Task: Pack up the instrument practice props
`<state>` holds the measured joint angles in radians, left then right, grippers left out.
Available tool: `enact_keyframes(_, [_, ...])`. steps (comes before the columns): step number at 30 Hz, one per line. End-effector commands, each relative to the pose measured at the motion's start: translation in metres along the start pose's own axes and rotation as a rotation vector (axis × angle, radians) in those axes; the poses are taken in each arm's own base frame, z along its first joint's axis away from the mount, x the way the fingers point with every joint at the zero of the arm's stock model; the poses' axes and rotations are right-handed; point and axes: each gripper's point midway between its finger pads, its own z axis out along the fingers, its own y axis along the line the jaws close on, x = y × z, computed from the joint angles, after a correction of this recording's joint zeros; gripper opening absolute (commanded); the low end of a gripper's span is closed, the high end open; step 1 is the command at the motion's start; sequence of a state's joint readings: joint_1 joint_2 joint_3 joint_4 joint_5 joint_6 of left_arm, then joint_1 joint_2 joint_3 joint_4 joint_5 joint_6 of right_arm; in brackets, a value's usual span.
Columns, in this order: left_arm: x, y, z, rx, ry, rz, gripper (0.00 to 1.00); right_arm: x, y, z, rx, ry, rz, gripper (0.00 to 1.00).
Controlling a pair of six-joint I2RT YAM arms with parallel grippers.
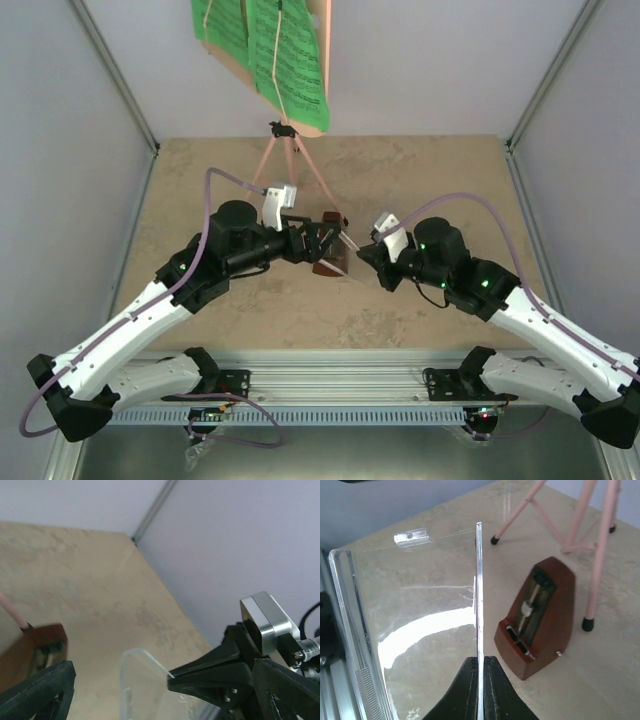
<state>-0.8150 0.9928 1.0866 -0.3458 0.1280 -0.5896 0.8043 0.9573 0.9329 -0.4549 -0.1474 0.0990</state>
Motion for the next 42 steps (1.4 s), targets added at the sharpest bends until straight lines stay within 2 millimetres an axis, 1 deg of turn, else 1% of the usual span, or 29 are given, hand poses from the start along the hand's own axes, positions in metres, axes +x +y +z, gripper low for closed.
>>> enact_keyframes(1, [0.045,0.006,0.000,0.034,0.159,-0.106,0.99,0.006,0.017,0.007,-0.022,-0.004,-0.110,0.00])
enact_keyframes(3, [0.052,0.012,-0.001,0.022,0.168,-0.115,0.98,0.007,0.021,0.010,-0.030,-0.002,-0.129,0.01])
enact_keyframes(8, [0.065,0.015,-0.001,0.037,0.191,-0.140,0.84,0.011,0.025,0.017,-0.030,0.019,-0.148,0.00])
enact_keyframes(13, [0.077,0.026,0.000,0.005,0.217,-0.146,0.70,0.013,0.029,0.019,-0.031,0.023,-0.188,0.00])
enact_keyframes(15, [0.078,0.026,-0.001,0.004,0.215,-0.149,0.67,0.013,0.029,0.019,-0.028,0.022,-0.191,0.01])
enact_keyframes(19, [0.083,0.030,-0.003,-0.002,0.214,-0.164,0.56,0.012,0.031,0.020,-0.029,0.018,-0.199,0.00])
enact_keyframes(21, [0.086,0.034,-0.003,-0.015,0.216,-0.171,0.55,0.012,0.033,0.020,-0.032,0.014,-0.204,0.01])
enact_keyframes(26, [0.087,0.034,-0.006,-0.003,0.201,-0.197,0.42,0.012,0.036,0.021,-0.038,0.015,-0.216,0.00])
enact_keyframes(30, [0.088,0.035,-0.009,0.004,0.189,-0.216,0.29,0.014,0.037,0.021,-0.035,0.020,-0.222,0.01])
enact_keyframes(34, [0.094,0.037,-0.011,0.008,0.186,-0.236,0.23,0.015,0.040,0.022,-0.045,0.022,-0.229,0.01])
enact_keyframes(38, [0.099,0.038,-0.009,0.028,0.184,-0.262,0.13,0.016,0.042,0.022,-0.048,0.026,-0.230,0.00])
enact_keyframes(41, [0.106,0.041,-0.007,0.043,0.178,-0.308,0.09,0.016,0.041,0.022,-0.044,0.012,-0.221,0.01])
enact_keyframes(42, [0.109,0.042,-0.006,0.052,0.177,-0.335,0.08,0.014,0.041,0.021,-0.044,0.000,-0.216,0.02])
